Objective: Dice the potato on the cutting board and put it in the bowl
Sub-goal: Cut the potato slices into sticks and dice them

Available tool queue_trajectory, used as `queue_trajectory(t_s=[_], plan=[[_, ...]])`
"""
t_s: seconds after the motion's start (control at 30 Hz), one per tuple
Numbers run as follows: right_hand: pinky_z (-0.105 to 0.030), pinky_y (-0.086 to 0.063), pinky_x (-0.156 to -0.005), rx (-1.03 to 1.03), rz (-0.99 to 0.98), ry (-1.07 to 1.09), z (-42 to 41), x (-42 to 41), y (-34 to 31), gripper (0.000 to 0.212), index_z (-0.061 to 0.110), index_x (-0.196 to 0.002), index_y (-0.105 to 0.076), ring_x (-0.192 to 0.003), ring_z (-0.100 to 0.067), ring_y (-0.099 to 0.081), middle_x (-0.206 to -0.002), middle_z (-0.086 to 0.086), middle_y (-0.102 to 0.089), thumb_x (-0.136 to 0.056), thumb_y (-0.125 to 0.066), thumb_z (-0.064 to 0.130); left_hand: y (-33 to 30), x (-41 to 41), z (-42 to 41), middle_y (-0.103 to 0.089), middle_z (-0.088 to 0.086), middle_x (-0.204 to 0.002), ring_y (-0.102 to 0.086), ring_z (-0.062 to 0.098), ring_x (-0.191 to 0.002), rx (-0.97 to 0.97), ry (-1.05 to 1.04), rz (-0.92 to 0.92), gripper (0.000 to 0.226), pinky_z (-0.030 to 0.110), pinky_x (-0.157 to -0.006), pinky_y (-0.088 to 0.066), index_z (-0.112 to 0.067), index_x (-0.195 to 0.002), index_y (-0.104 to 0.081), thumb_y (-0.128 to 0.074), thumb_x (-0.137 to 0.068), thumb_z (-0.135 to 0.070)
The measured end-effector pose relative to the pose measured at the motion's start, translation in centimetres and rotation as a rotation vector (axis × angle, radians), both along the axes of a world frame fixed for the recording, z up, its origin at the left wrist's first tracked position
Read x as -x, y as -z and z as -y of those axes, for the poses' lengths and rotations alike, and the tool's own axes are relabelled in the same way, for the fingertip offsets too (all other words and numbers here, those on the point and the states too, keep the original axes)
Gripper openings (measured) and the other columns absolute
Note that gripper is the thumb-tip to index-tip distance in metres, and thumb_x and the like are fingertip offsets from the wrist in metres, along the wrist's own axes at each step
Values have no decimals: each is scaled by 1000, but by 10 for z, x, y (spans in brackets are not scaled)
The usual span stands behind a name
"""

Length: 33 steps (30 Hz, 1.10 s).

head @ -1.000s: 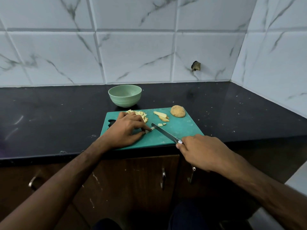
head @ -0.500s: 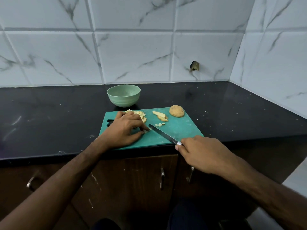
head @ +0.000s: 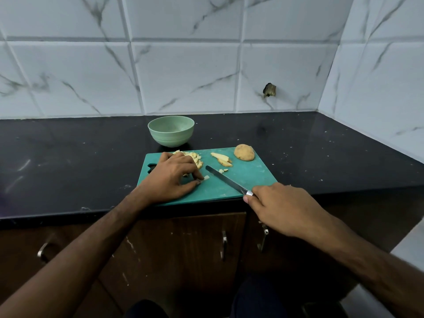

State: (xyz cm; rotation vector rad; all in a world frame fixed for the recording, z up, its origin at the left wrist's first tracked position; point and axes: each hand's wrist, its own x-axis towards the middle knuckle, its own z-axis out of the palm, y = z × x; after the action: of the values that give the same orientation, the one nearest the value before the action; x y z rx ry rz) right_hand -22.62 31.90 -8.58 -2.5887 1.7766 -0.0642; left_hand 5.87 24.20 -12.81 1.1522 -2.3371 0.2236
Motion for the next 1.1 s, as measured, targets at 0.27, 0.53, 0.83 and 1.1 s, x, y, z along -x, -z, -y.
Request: queue_trajectory(t_s=[0.27, 0.53, 0.83, 1.1], plan=[[-30, -33, -57, -24, -19, -19, -2, -5, 9, 38, 29, -83, -46, -67, -7, -50, -76, 8, -52, -107, -29, 54, 0, -1, 1, -56, -22, -92, -52, 5, -94, -22, 7, -14, 26, 39, -82, -33, -38, -94, -72, -52, -91, -55], [-30, -43, -62, -26, 23, 0, -1, -1, -9, 38, 31, -83, -45, -69, -8, -54, -79, 7, -55, -107, -27, 55, 0, -1, 1, -55, -22, -91, -49, 3, -93, 3, 4, -18, 20, 38, -84, -33, -35, -86, -65, -56, -90, -53], [-29, -32, -56, -69, -24, -41, -4, -7, 5, 39, 30, -78, -40, -68, -7, -50, -78, 7, -53, -107, -30, 54, 1, -2, 2, -57, -22, -90, -51, 3, -93, -23, 11, -61, 24, 42, -86, -35, -37, -83, -68, -56, -88, -57], [-28, -39, -59, -34, 4, -22, -1, -4, -13, 38, 31, -85, -46, -70, -7, -53, -81, 8, -55, -108, -27, 54, -1, -2, 0, -53, -23, -86, -49, 5, -89, 24, -23, -54, 17, 39, -87, -34, -36, -84, -63, -61, -86, -52]])
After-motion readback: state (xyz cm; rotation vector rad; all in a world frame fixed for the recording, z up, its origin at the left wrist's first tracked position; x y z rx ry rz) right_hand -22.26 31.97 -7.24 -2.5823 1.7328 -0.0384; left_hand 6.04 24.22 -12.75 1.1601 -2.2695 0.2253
